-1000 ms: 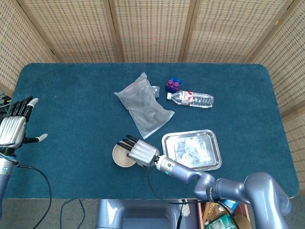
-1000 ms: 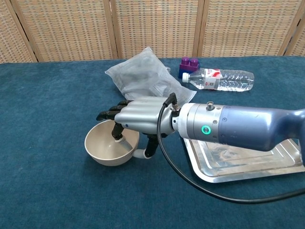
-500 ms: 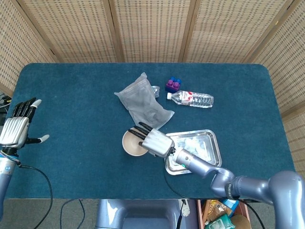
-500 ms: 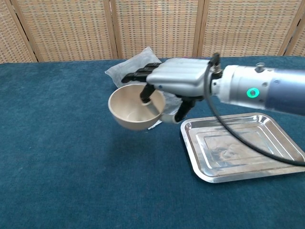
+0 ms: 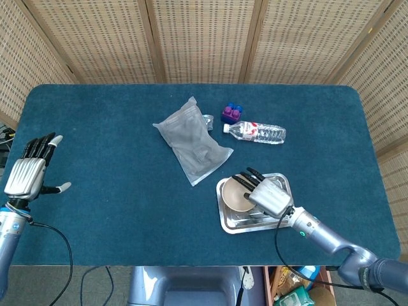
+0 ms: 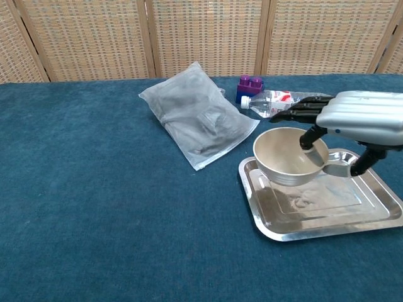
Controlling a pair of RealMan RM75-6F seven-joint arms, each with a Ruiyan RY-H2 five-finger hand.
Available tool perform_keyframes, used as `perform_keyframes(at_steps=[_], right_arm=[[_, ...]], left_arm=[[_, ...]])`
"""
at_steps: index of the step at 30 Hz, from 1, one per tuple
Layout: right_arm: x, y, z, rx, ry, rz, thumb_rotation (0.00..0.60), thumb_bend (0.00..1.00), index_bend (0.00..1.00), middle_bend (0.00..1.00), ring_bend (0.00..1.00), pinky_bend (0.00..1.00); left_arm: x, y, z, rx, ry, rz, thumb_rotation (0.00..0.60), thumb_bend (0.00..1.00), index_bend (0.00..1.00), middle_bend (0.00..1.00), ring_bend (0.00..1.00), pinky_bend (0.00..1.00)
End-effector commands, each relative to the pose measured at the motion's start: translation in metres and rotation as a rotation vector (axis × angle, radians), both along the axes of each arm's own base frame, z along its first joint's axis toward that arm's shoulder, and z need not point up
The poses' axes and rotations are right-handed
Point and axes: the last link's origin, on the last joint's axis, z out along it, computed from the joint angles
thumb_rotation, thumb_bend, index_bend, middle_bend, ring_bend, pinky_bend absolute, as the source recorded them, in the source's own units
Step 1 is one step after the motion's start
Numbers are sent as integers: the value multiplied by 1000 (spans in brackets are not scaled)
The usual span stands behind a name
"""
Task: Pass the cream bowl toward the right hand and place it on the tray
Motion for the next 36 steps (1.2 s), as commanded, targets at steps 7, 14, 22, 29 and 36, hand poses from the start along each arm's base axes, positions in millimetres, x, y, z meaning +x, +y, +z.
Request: perform_keyframes(at_steps=[7, 14, 22, 29, 36], right_arm=[[-23, 9, 4, -15, -7, -26, 600, 446, 603, 0, 0, 0], [-39, 12, 5, -20, 30, -43, 600, 445, 576, 0, 0, 0], [-46, 16, 18, -73, 29, -58, 600, 163, 33, 0, 0, 0], [-42, 33, 47, -161, -89, -76, 600, 104, 14, 0, 0, 0], [-54, 57, 82, -393, -250, -150, 600, 0, 0, 0, 0, 0]], left_arm=[[3, -2, -3, -14, 1, -11, 600, 0, 0, 0, 0, 0], [4, -5, -2, -15, -3, -15, 600, 0, 0, 0, 0, 0], [5, -7, -1, -18, -9, -22, 600, 0, 0, 0, 0, 0], [6, -13, 2, -6, -19, -38, 600, 0, 0, 0, 0, 0], [0, -30, 1, 25, 9, -34, 600, 0, 0, 0, 0, 0]])
